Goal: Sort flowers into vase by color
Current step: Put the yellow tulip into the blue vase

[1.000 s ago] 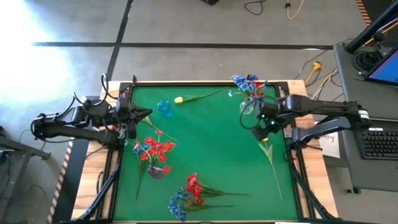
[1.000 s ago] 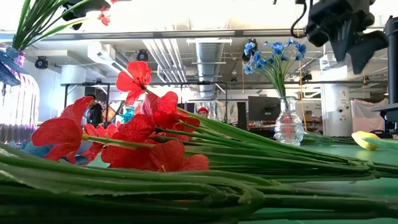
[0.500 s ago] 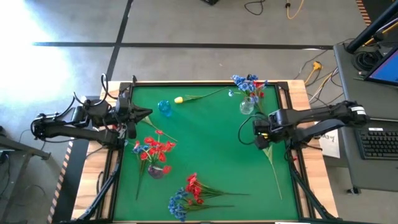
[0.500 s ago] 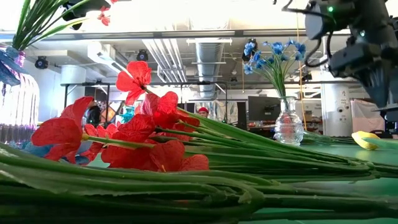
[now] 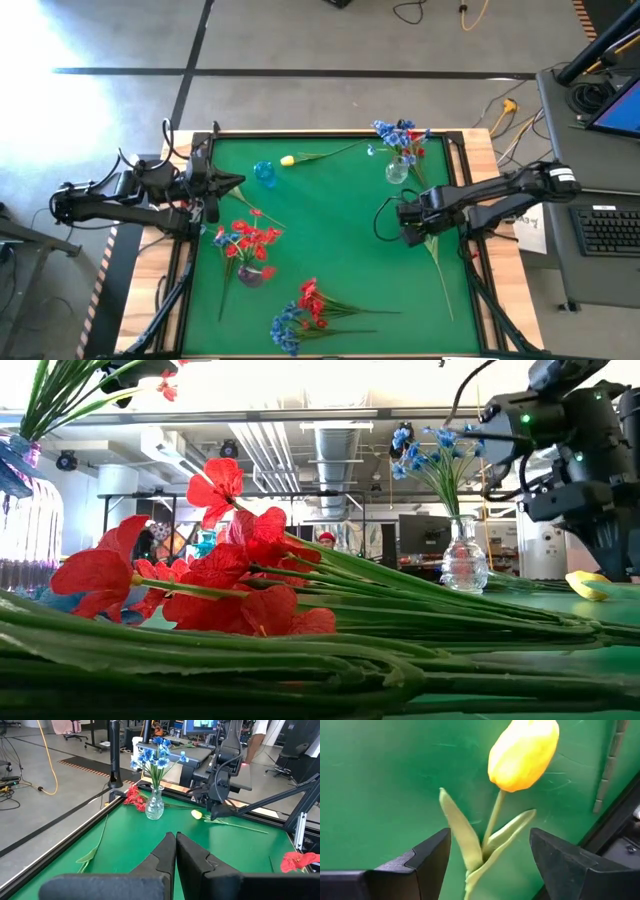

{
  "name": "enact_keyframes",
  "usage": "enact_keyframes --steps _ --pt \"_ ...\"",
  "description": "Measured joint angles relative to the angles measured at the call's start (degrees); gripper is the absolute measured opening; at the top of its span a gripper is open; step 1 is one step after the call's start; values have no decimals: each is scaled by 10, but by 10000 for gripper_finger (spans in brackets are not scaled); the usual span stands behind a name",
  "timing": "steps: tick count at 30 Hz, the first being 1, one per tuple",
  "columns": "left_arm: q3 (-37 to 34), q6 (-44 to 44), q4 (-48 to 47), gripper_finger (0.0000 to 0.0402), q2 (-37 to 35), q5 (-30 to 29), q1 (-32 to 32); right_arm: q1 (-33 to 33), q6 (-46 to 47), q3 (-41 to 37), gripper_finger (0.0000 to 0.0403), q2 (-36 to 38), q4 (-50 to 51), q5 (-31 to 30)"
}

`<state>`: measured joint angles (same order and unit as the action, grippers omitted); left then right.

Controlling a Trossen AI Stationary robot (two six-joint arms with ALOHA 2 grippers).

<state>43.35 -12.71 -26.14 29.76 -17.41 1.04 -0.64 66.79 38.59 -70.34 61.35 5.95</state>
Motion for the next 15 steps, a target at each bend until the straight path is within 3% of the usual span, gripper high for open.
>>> enact_keyframes --steps 9,15 --pt "0 4 -1 0 3 0 0 0 -14 -2 231 -30 -4 -29" --pt "0 4 -2 0 7 0 0 0 -24 -4 191 -47 -12 -32"
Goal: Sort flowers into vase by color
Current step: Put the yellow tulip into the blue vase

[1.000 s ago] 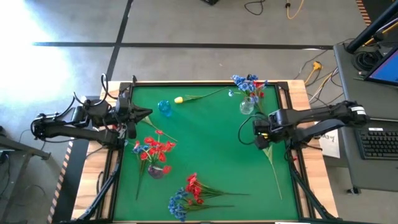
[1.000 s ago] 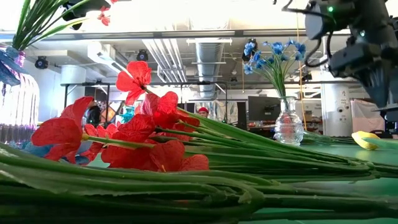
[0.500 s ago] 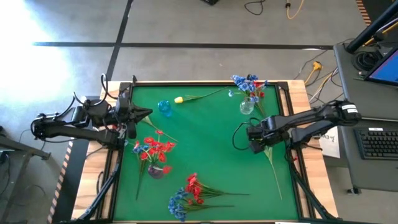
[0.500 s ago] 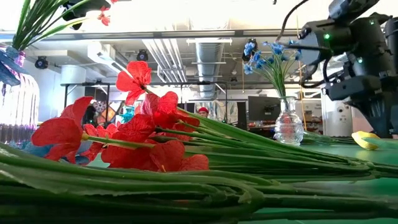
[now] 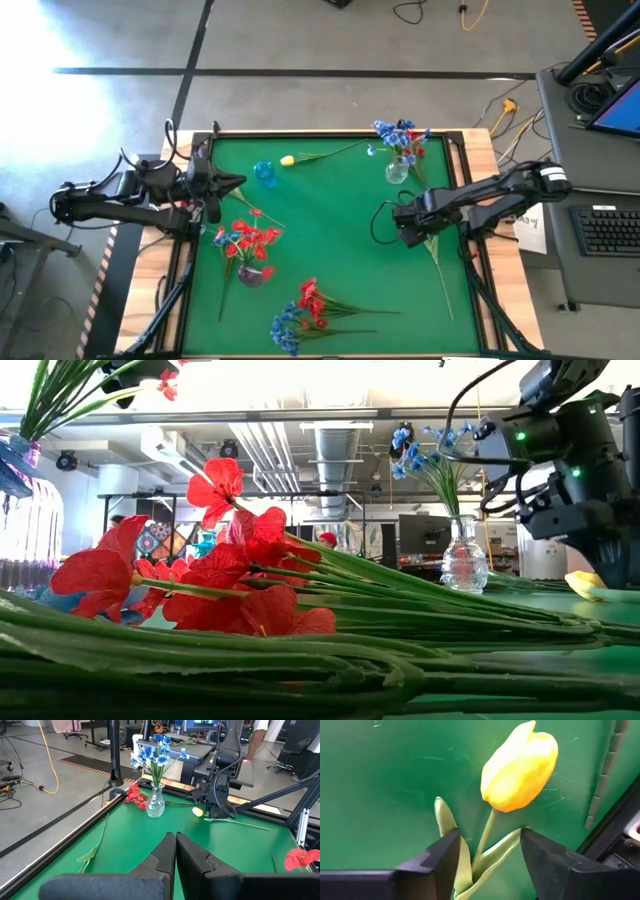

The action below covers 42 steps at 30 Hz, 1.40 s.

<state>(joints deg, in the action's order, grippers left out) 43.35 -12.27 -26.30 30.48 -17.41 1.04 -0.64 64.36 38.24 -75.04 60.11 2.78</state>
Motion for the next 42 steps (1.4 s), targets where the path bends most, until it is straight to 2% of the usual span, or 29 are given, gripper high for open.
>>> enact_keyframes --steps 12,14,21,30,42 --pt "0 0 0 0 2 0 0 0 -21 -38 32 -18 -84 4" --pt "0 0 0 0 2 0 0 0 -22 -38 16 -12 -86 3" --pt "0 0 0 0 3 0 0 -4 -24 -30 13 21 -94 -18" --pt "0 0 0 0 3 0 0 -29 -46 33 13 57 -106 -31" --pt "0 0 0 0 3 0 0 -31 -119 79 13 59 -270 -43"
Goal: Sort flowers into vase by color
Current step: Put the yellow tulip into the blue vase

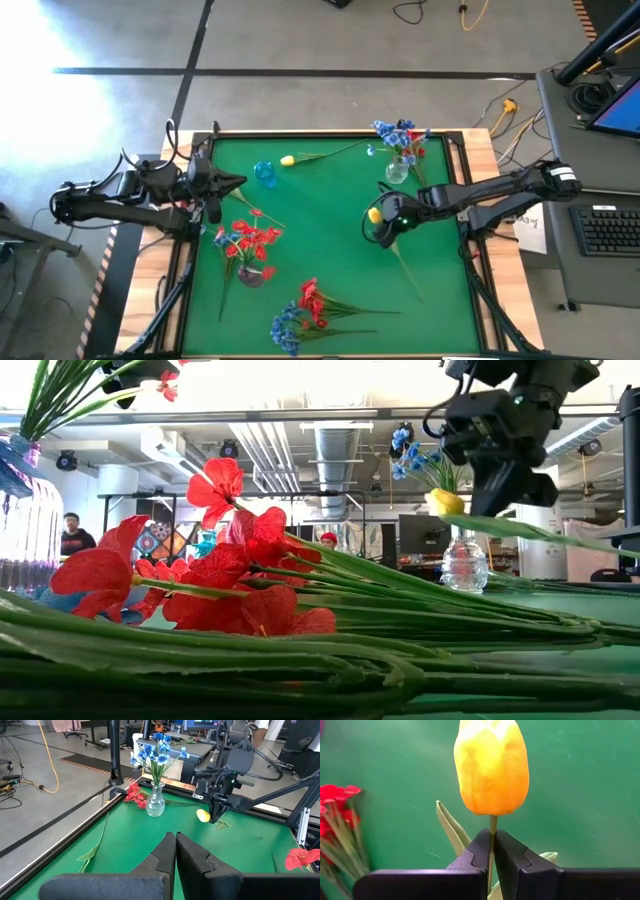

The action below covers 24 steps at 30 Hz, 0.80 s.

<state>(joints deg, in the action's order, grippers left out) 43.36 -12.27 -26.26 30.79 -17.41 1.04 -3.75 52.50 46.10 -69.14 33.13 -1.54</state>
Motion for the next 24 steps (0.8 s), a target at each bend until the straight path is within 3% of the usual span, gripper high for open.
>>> enact_keyframes --steps 5,12,17,24 --pt "0 0 0 0 0 0 0 0 -47 38 13 0 -5 -8" --pt "0 0 1 0 0 0 0 0 -168 127 13 -3 -29 -83" --pt "0 11 2 0 0 0 0 0 -293 156 13 -3 -140 -123" --pt "0 12 3 0 0 0 0 26 -470 155 13 -7 -340 -126"
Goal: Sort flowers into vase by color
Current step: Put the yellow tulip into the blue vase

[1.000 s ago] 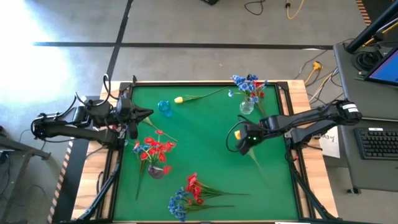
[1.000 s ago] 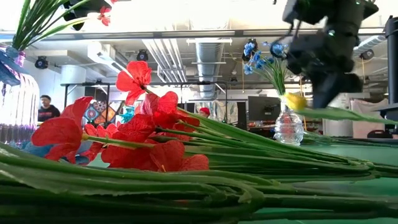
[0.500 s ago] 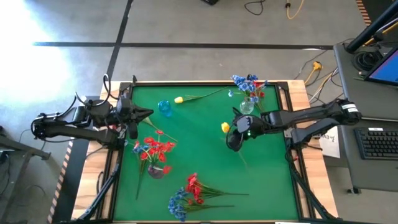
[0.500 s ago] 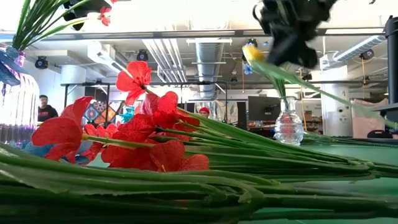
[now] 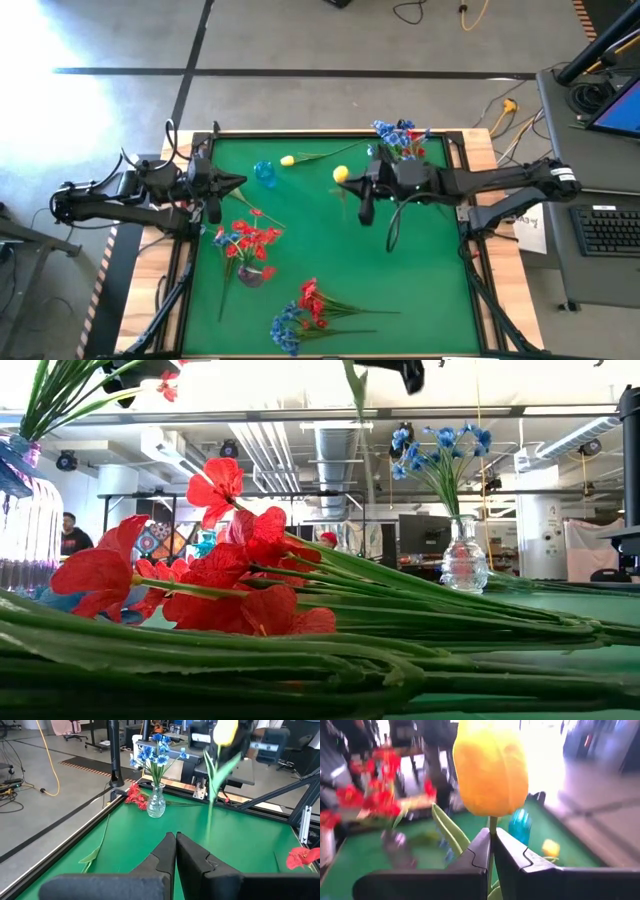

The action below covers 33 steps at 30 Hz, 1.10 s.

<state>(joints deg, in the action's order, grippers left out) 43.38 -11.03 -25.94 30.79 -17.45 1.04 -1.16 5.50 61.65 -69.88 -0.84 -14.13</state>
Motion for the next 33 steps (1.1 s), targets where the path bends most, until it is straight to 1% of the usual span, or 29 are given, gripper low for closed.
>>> enact_keyframes --steps 5,8,11,16,22,24,29,33 --pt "0 0 1 0 0 0 0 29 -75 0 13 -37 -138 20" --pt "0 0 4 0 -1 0 0 47 -102 16 13 -73 -182 40" --pt "0 0 7 0 -2 -2 0 62 -127 52 13 -107 -188 43" --pt "0 0 7 0 -8 -2 0 81 -145 121 13 -172 -213 85" --pt "0 0 6 0 -18 -2 0 92 -178 197 13 -241 -221 88" --pt "0 0 6 0 -22 -2 0 98 -184 216 13 -257 -227 103" --pt "0 10 6 0 -36 -2 0 111 -185 249 13 -286 -259 137" --pt "0 14 6 0 -45 -2 0 127 -173 251 13 -294 -295 168"
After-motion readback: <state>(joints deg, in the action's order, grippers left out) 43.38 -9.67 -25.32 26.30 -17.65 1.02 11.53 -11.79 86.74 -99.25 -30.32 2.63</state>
